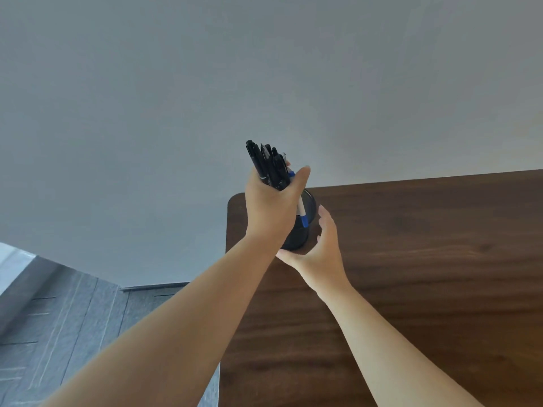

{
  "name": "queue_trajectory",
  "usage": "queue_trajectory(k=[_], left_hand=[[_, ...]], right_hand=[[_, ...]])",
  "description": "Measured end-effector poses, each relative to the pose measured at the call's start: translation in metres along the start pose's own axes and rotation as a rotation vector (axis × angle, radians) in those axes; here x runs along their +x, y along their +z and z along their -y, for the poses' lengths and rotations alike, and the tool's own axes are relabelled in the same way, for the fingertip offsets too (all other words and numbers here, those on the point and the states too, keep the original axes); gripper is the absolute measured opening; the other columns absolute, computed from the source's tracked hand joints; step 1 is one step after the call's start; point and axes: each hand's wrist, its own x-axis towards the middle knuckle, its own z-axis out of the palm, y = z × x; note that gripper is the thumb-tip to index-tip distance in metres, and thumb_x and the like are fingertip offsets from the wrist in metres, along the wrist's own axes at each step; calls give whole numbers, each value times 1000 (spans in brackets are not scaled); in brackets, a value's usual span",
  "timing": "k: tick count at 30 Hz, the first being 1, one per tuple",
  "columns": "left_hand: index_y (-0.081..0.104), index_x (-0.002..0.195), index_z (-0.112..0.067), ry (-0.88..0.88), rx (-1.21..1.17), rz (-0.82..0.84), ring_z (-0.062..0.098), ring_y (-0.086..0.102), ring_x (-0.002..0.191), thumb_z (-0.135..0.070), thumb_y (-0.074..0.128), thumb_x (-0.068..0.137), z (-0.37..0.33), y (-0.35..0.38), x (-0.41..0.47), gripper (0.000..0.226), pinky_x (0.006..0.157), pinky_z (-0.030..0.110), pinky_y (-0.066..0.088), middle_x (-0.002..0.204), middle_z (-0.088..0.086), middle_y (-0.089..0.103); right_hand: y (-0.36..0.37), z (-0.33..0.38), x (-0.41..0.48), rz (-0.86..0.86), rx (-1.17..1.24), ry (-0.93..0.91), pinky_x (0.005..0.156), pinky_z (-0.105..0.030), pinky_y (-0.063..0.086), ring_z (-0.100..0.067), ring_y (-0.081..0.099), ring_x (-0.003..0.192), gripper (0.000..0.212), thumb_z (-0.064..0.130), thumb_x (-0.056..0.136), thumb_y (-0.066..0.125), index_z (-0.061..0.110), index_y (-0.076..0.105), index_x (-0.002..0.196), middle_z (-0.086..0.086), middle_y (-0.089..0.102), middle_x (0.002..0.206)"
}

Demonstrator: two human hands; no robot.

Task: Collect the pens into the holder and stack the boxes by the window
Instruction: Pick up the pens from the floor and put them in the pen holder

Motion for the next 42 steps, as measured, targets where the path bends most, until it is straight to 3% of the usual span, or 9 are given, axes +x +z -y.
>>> queue_trajectory(k=[3, 6, 9, 11, 16, 23, 32, 37, 42], left_hand=[[57, 85, -13, -21, -37, -38, 5, 57, 63, -22, 76, 77, 6, -2, 4, 22, 67, 20, 46, 69, -11, 57], [56, 86, -11, 0, -39, -49, 10, 59, 62, -21, 75, 79, 7, -7, 9, 22, 65, 19, 48, 70, -4, 59], [56, 88, -9, -5, -4, -3, 27, 59, 55, -20, 74, 80, 16, -12, 13, 23, 60, 32, 54, 69, 15, 61], [56, 82, -15, -10, 50, 19, 33, 61, 61, -22, 75, 77, 23, -13, 16, 21, 67, 41, 55, 71, 12, 62], [56, 83, -21, -20, 91, 106, 24, 63, 58, -20, 78, 76, 24, -14, 15, 23, 60, 33, 55, 74, 6, 65], [56, 86, -22, -6, 68, 105, 11, 65, 69, -19, 82, 72, 32, -20, 13, 30, 71, 29, 58, 70, -6, 63], [51, 93, -35, 39, -49, 145, 4, 62, 70, -34, 77, 72, 28, -23, 7, 33, 74, 25, 50, 68, -17, 63], [58, 80, -21, 39, -117, 150, 14, 60, 77, -52, 62, 69, 25, -24, 9, 33, 77, 40, 52, 79, -2, 62], [64, 63, -27, -43, -278, 97, 21, 61, 79, -49, 46, 87, 25, -24, 19, 37, 81, 42, 49, 73, 2, 67]], right_hand=[[9, 5, 6, 10, 86, -44, 103, -34, 49, 0, 53, 122, 107, 27, 53, 91, 41, 30, 140, 23, 51, 131], [17, 8, 9, -56, 115, -60, 97, -30, 53, 8, 57, 109, 87, 28, 59, 89, 55, 39, 124, 36, 57, 109], [23, 7, 11, -103, 95, -98, 87, -26, 56, 10, 58, 100, 77, 28, 57, 90, 74, 43, 97, 38, 59, 100], [24, 6, 13, -118, 82, -90, 84, -28, 58, 6, 61, 98, 78, 24, 56, 90, 76, 43, 90, 30, 62, 100], [28, 4, 16, -154, 43, -118, 87, -36, 58, -6, 61, 108, 78, 27, 54, 89, 73, 43, 97, 16, 61, 115], [34, -1, 16, -179, -2, -89, 91, -34, 57, -9, 56, 115, 79, 44, 51, 86, 74, 35, 103, 19, 57, 121], [34, -1, 15, -185, -26, -130, 93, -30, 54, -7, 54, 115, 80, 39, 53, 87, 76, 35, 101, 29, 54, 114], [35, -4, 16, -189, -26, -127, 92, -37, 55, -10, 56, 116, 75, 44, 49, 86, 63, 41, 107, 20, 59, 118], [36, -8, 18, -190, -29, -126, 92, -39, 55, -11, 56, 117, 76, 45, 49, 85, 60, 41, 109, 18, 59, 120]])
